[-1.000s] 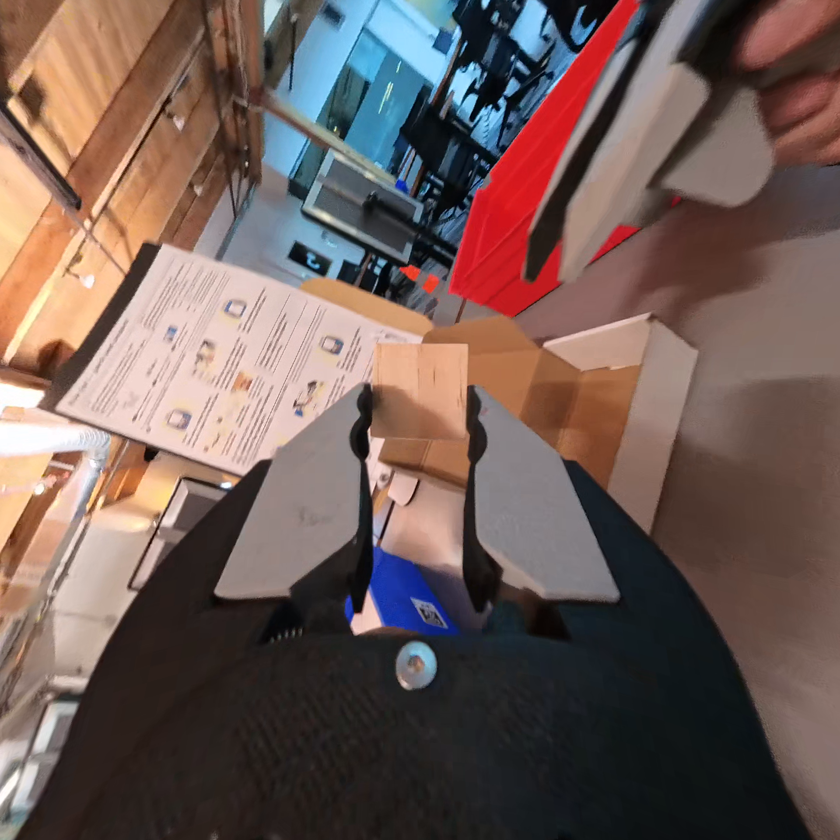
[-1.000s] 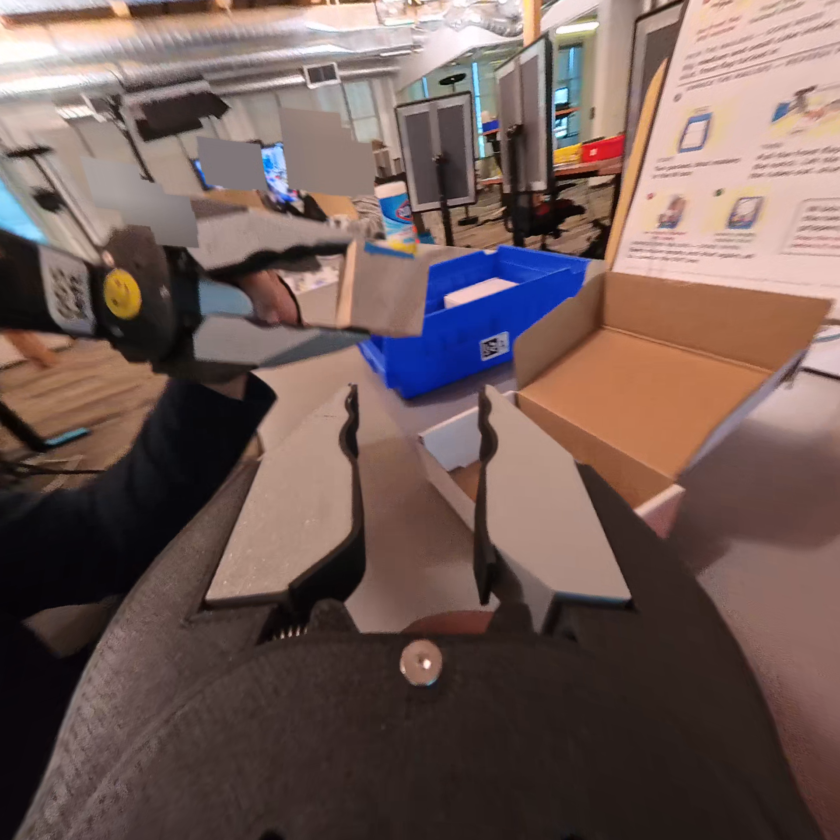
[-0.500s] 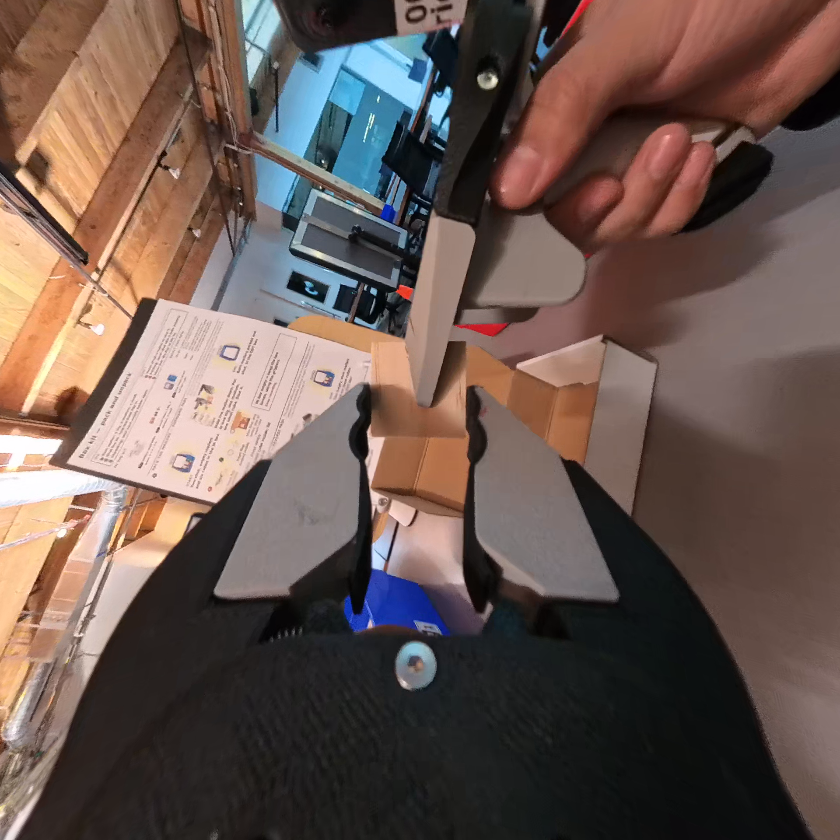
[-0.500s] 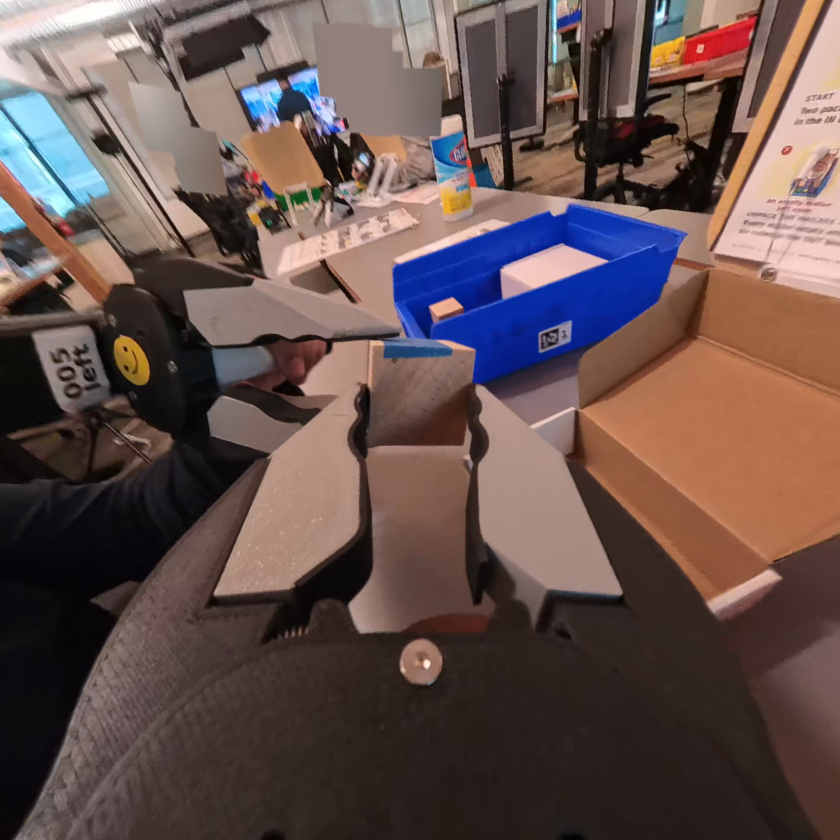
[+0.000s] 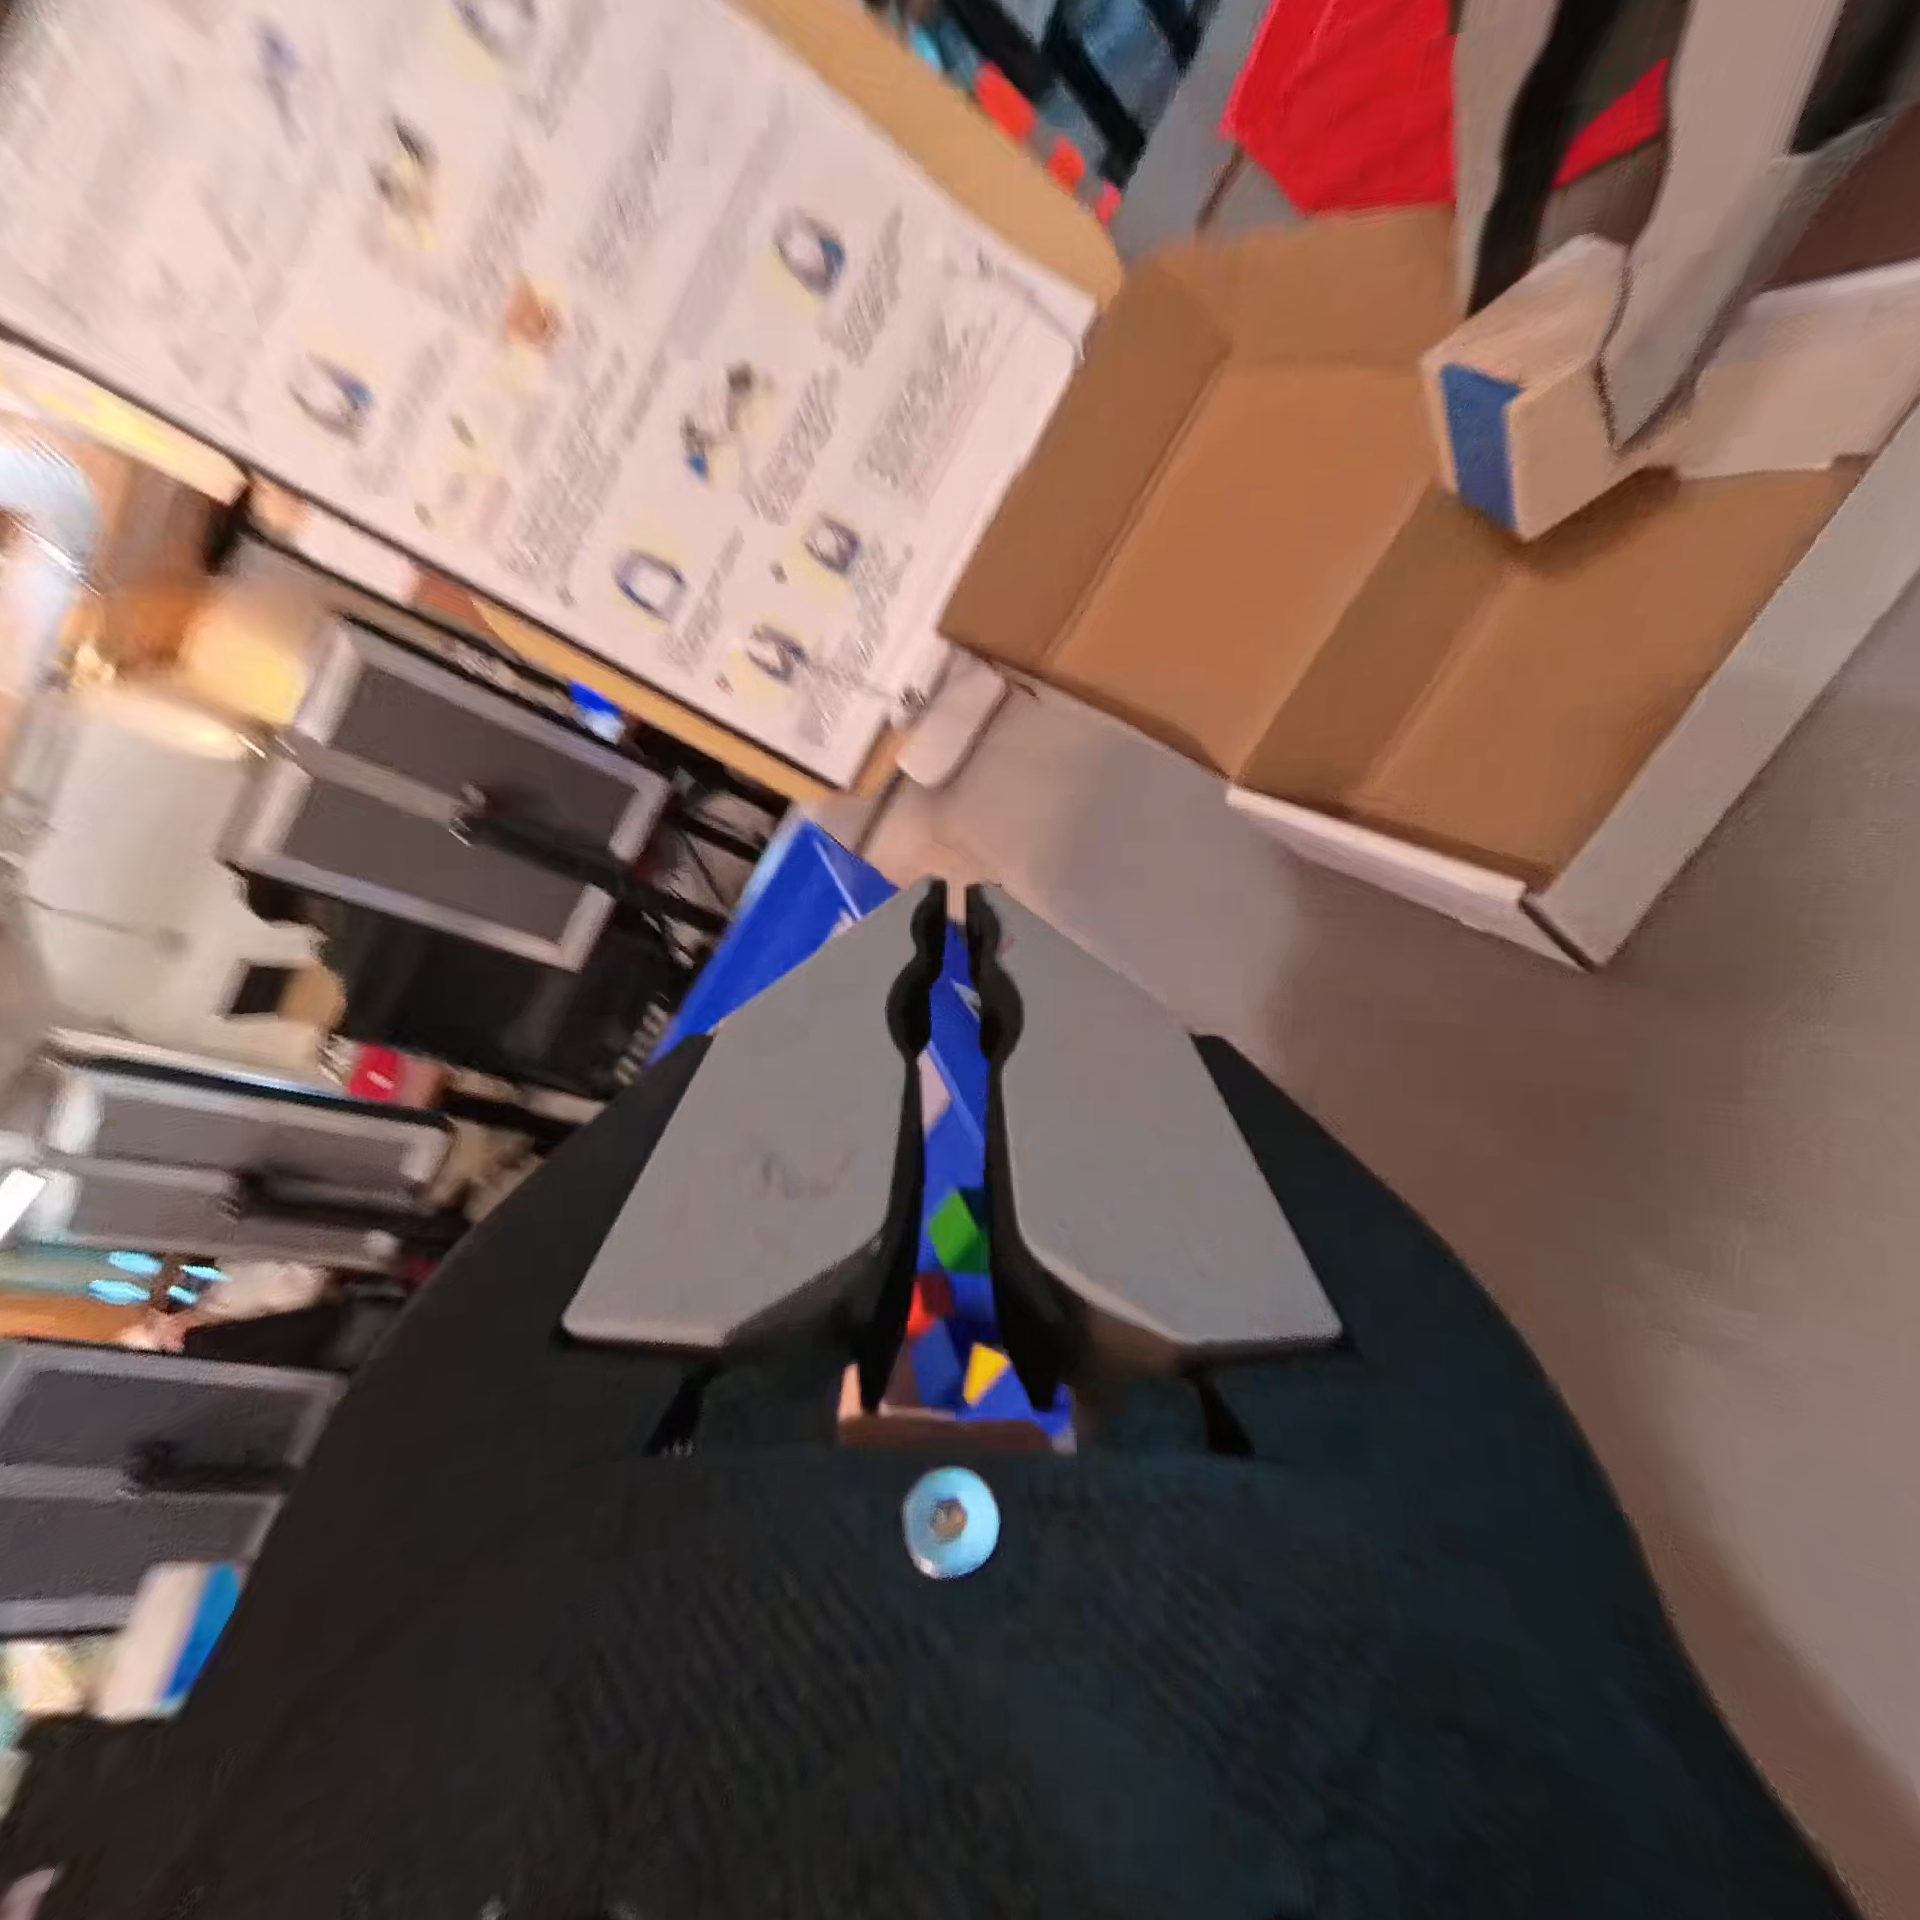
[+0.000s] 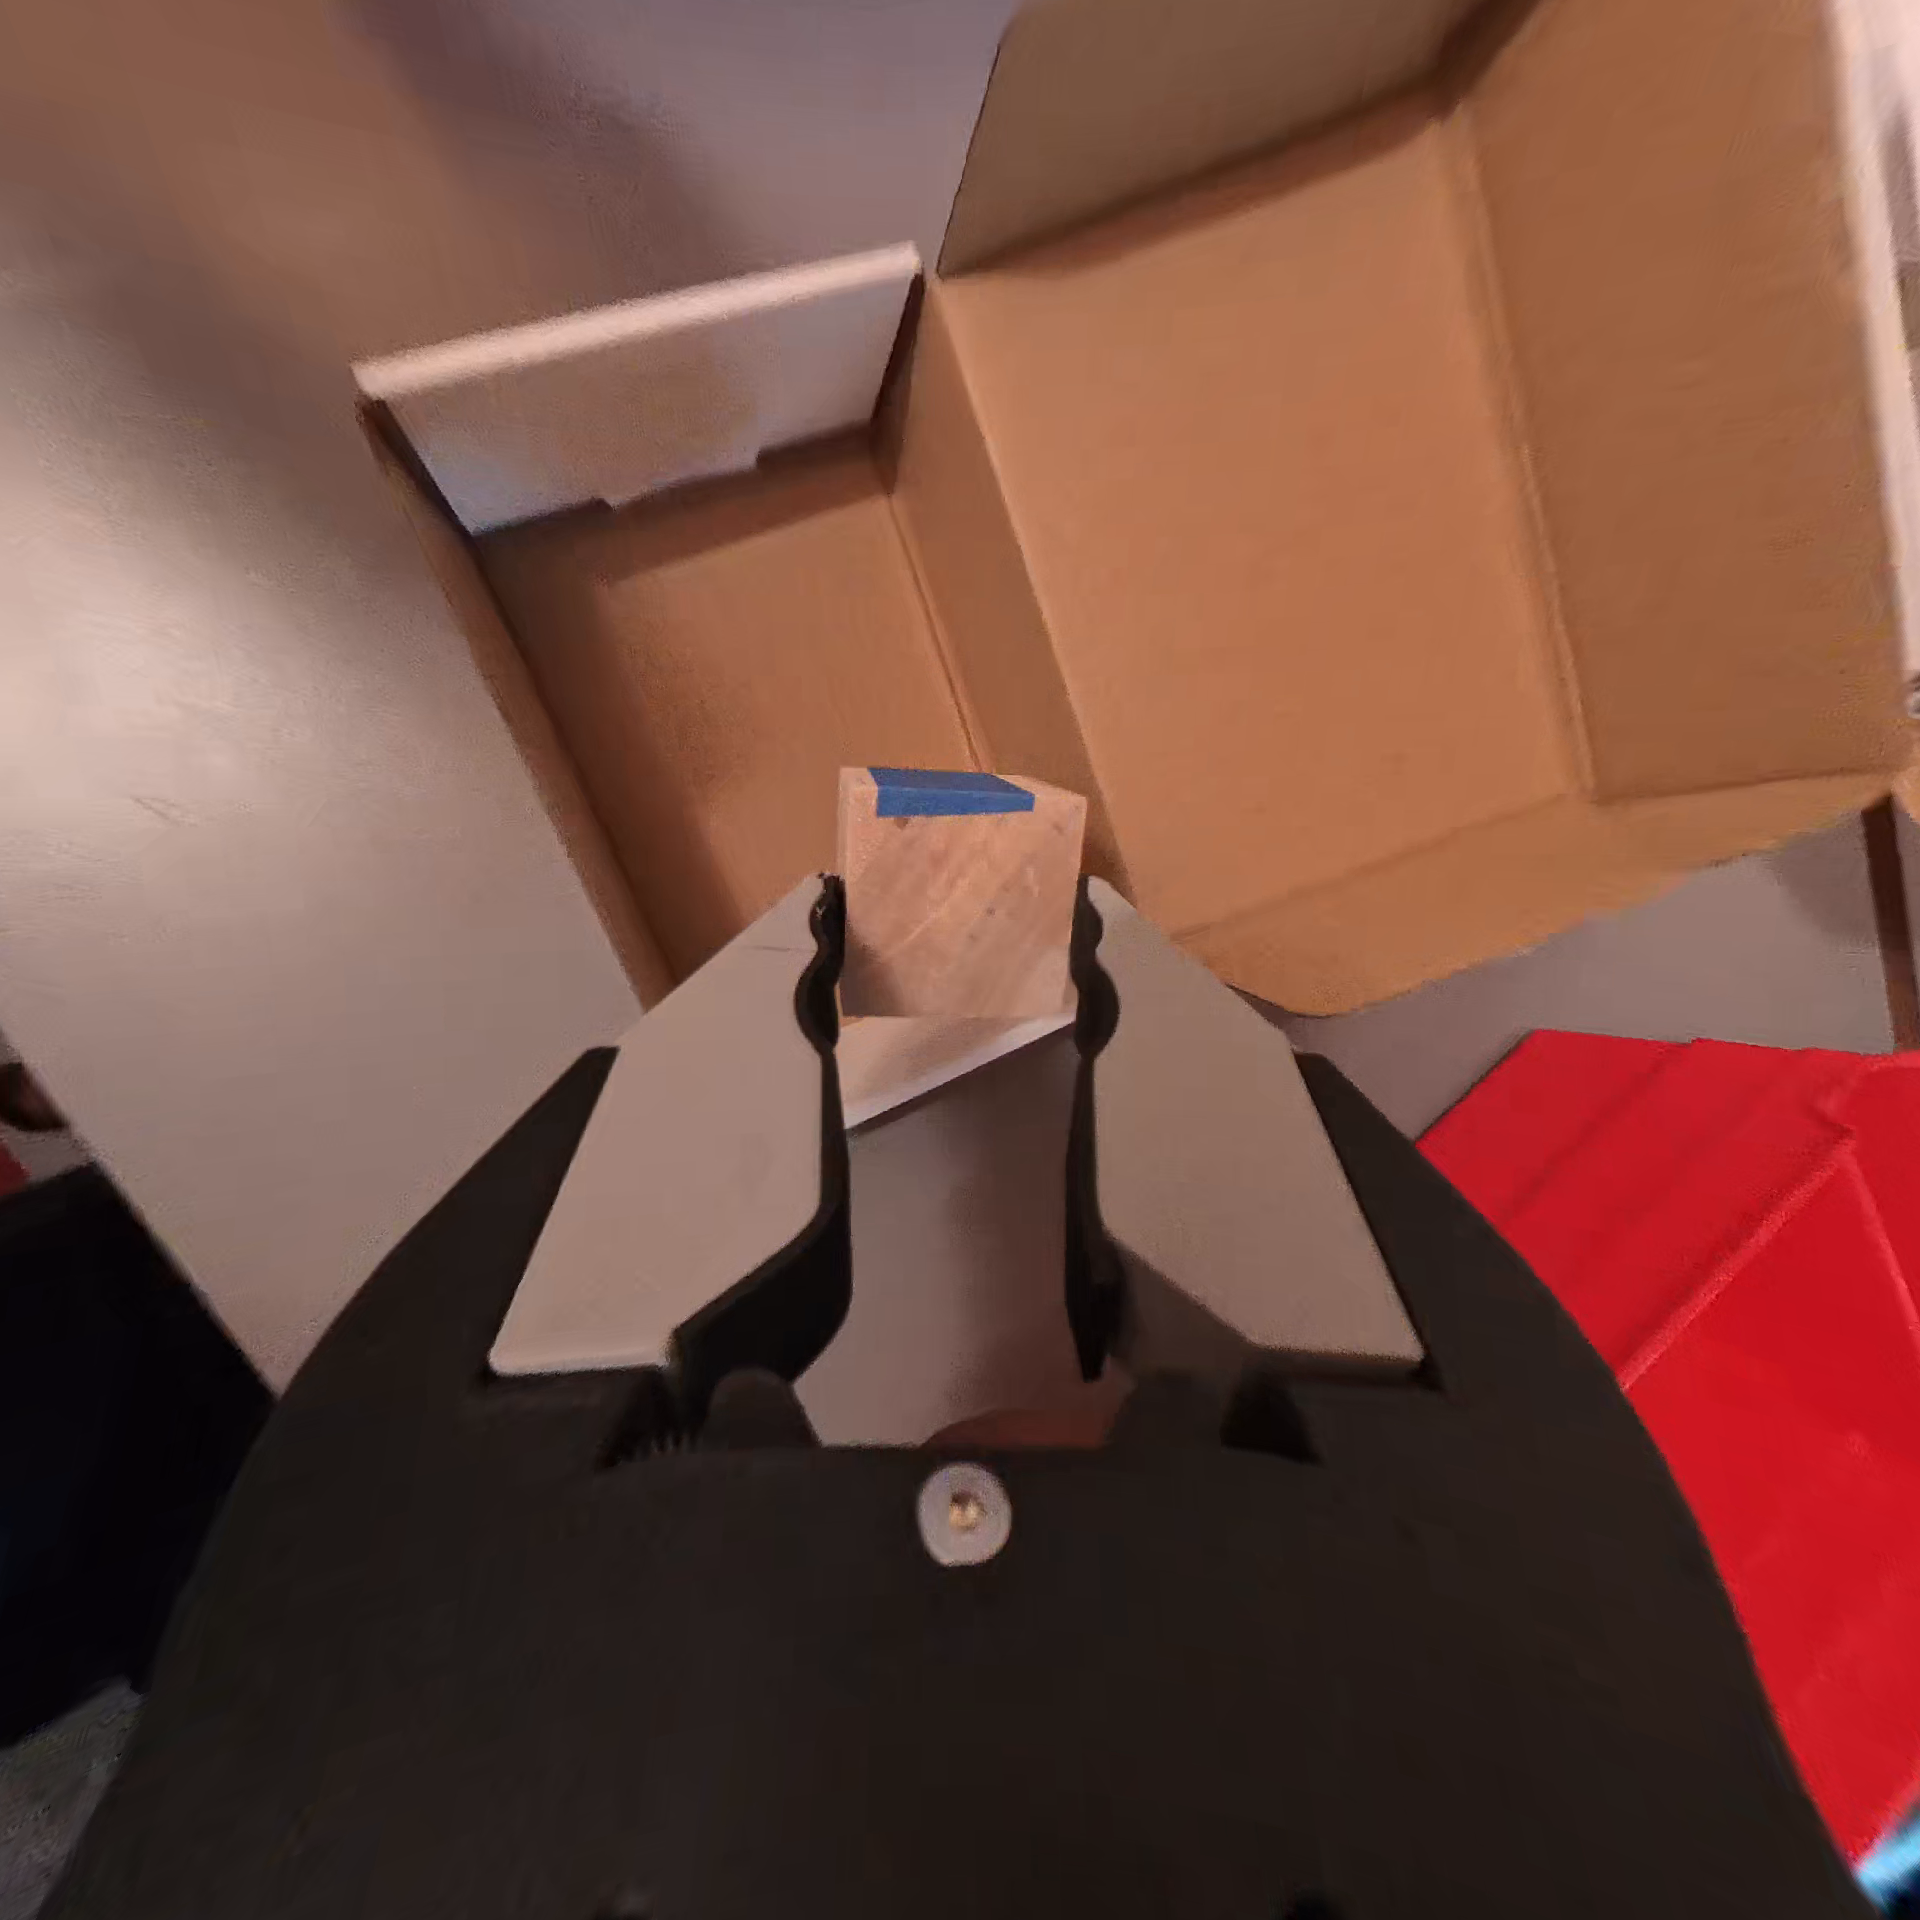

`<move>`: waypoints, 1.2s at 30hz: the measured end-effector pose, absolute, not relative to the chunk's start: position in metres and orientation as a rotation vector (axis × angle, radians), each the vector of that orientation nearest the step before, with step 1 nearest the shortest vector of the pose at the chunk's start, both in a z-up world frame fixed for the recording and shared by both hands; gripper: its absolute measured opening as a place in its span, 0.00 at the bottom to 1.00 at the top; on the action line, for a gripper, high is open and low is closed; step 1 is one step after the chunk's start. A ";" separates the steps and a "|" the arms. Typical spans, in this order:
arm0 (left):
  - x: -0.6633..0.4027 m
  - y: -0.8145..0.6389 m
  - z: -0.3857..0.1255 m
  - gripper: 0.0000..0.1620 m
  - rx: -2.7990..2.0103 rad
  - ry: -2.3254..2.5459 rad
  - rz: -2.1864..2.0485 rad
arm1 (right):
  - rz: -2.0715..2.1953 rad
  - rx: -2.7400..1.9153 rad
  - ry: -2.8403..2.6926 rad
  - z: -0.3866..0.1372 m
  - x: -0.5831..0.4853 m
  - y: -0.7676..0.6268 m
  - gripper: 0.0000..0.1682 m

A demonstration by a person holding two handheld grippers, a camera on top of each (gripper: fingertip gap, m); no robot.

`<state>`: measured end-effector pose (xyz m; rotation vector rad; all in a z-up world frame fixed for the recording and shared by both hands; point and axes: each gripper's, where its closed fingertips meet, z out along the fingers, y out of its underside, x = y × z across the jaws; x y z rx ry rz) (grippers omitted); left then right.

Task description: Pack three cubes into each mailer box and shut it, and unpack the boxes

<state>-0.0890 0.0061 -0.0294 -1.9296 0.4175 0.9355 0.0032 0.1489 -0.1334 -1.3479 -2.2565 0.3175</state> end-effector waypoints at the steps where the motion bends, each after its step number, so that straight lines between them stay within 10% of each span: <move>1: -0.096 0.003 -0.036 0.02 -1.985 0.371 0.885 | 0.263 -1.339 -2.270 -0.141 0.002 0.152 0.25; 20: -0.230 -0.053 -0.113 0.31 -2.165 -0.594 0.361 | 0.784 -1.375 -1.811 -0.104 0.027 0.132 0.24; 36: -0.258 -0.029 -0.173 0.21 -2.600 -0.589 0.330 | 0.959 -1.426 -1.673 -0.110 0.106 0.154 0.22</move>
